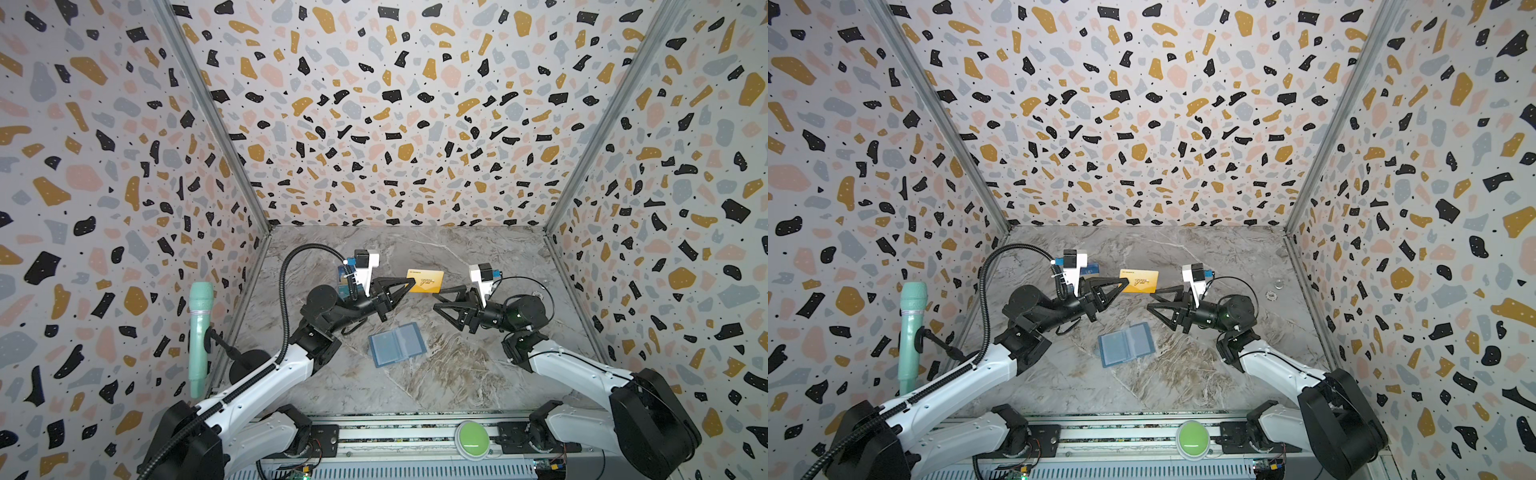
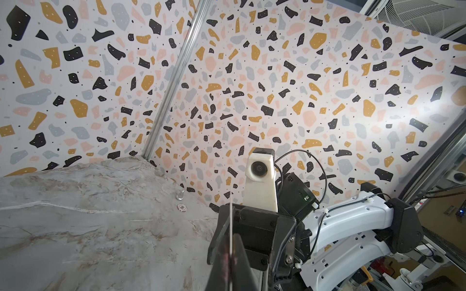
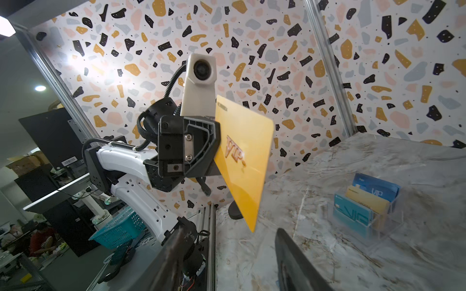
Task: Take the credit cards out of the card holder
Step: Pass the credit card.
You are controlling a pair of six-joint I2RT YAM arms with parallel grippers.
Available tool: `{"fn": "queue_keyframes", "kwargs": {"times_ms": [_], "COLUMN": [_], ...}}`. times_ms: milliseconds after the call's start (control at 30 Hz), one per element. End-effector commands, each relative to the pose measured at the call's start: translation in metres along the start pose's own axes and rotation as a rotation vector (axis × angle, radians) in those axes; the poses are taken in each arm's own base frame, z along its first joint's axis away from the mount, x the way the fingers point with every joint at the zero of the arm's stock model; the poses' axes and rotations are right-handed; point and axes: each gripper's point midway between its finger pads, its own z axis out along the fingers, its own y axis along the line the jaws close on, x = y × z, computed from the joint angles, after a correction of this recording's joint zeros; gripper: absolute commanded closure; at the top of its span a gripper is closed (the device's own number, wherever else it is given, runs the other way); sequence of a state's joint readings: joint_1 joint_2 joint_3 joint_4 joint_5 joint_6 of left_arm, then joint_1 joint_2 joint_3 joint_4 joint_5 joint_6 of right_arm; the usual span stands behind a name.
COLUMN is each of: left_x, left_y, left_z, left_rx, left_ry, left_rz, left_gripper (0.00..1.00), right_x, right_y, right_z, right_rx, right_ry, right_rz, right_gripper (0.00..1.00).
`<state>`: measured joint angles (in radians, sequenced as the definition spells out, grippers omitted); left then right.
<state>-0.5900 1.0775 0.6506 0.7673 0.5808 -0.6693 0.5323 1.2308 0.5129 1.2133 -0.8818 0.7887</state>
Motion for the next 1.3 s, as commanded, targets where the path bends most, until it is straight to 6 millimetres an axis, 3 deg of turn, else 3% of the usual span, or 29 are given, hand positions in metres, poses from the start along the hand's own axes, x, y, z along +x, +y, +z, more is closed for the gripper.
{"fn": "queue_keyframes", "kwargs": {"times_ms": [0,100,333,800,833,900,967,1033,1167,1267], "left_x": [-0.02,-0.021,-0.022,-0.009,-0.006,-0.001,0.005,0.01,0.017,0.016], "left_y": [-0.015,-0.017,-0.017,-0.013,-0.01,-0.007,-0.003,0.003,0.011,0.012], "left_z": [-0.006,-0.009,-0.015,-0.018,-0.017,-0.017,-0.017,-0.016,-0.018,-0.024], "left_rx": [0.055,0.06,0.069,0.073,0.062,0.047,0.022,-0.022,-0.124,-0.178], "left_ry": [-0.092,-0.111,-0.148,-0.127,-0.117,-0.094,-0.059,-0.01,0.148,0.25], "left_rz": [0.025,0.025,0.01,-0.003,-0.005,-0.002,0.02,0.064,0.202,0.294], "left_gripper": [1.0,1.0,1.0,1.0,0.93,0.7,0.58,0.54,0.52,0.49], "right_x": [-0.033,-0.038,-0.041,-0.038,-0.038,-0.038,-0.036,-0.033,-0.008,0.008], "right_y": [0.025,0.026,0.026,0.023,0.023,0.022,0.019,0.016,-0.002,-0.001], "right_z": [0.008,0.01,0.015,0.022,0.022,0.022,0.021,0.019,0.019,0.011], "right_rx": [-0.097,-0.117,-0.143,-0.142,-0.141,-0.141,-0.129,-0.113,-0.042,0.001], "right_ry": [-0.091,-0.119,-0.142,-0.125,-0.124,-0.113,-0.088,-0.042,0.171,0.283], "right_rz": [-0.087,-0.083,-0.069,-0.058,-0.058,-0.058,-0.053,-0.055,-0.033,-0.063], "right_gripper": [0.49,0.6,0.76,1.0,1.0,1.0,1.0,1.0,1.0,1.0]}}
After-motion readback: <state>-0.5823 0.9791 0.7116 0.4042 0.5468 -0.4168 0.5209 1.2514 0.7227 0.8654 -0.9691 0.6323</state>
